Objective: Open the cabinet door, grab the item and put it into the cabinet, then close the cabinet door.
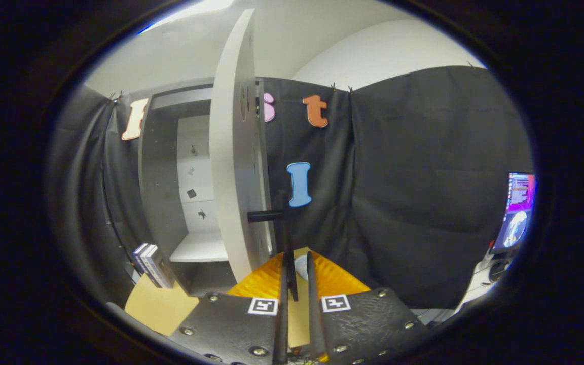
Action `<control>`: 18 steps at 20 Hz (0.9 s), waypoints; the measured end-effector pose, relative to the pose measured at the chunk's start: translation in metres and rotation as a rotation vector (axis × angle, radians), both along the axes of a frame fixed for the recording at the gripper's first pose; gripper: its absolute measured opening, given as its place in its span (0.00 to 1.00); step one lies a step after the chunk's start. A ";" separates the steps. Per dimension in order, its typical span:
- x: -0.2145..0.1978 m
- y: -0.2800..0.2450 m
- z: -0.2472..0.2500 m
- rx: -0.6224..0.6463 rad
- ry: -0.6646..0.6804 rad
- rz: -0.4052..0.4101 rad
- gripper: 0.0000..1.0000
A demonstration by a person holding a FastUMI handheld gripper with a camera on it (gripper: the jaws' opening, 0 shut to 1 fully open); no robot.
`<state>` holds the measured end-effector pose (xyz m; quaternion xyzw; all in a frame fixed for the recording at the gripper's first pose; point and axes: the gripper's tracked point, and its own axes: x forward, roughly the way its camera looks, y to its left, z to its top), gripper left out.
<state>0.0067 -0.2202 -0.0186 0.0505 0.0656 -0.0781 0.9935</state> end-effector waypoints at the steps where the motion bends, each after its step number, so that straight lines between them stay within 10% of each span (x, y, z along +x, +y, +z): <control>1: 0.005 -0.004 -0.001 0.011 0.003 0.015 0.17; 18: 0.003 -0.052 0.003 0.046 -0.030 0.092 0.17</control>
